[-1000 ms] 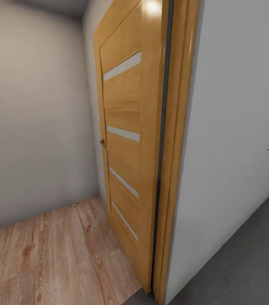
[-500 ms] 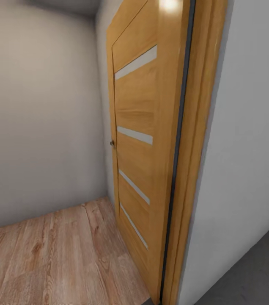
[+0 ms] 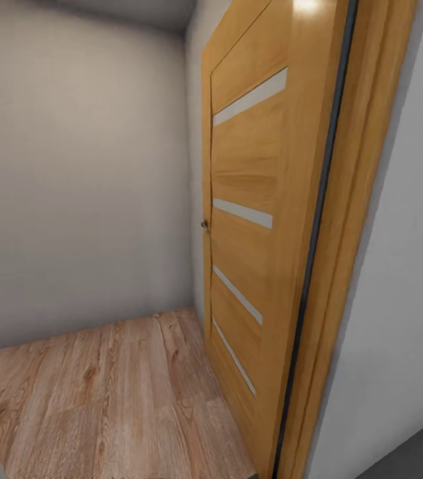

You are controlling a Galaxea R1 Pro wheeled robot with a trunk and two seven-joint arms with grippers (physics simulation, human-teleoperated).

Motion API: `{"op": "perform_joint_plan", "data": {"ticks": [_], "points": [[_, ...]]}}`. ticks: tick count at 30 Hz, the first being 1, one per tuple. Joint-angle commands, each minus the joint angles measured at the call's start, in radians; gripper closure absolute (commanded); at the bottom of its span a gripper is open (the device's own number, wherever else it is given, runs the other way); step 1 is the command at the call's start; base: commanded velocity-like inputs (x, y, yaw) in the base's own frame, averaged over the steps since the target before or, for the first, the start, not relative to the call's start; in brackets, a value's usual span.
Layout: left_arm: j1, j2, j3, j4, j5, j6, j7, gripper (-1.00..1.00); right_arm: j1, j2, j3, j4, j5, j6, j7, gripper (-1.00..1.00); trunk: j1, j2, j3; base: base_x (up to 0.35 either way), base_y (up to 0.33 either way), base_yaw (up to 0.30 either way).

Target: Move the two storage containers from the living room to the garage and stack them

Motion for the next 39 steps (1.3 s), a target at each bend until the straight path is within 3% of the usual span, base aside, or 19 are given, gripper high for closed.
{"op": "perform_joint_plan", "data": {"ticks": [1, 9, 21, 39], "points": [[-0.001, 0.000, -0.008, 0.000, 0.009, -0.001, 0.002, -1.00, -0.001, 0.001, 0.008, 0.003, -0.009, -0.005, -0.001, -1.00, 0.000, -0.001, -0.001, 0.000, 0.000, 0.269], [-0.001, 0.000, -0.008, 0.000, 0.009, -0.001, 0.002, -1.00, -0.001, 0.000, 0.008, 0.004, -0.009, -0.006, -0.001, -1.00, 0.000, -0.001, -0.001, 0.000, 0.000, 0.239], [-0.001, 0.000, -0.008, 0.000, 0.008, -0.001, 0.002, -1.00, -0.001, 0.001, 0.008, 0.003, -0.009, -0.008, -0.002, -1.00, 0.000, -0.001, -0.001, 0.000, -0.005, 0.014], [-0.001, 0.000, -0.008, 0.000, 0.009, -0.001, 0.002, -1.00, -0.001, 0.000, 0.008, 0.003, -0.009, -0.009, -0.002, -1.00, 0.000, -0.001, -0.001, 0.000, -0.254, 0.029]]}}
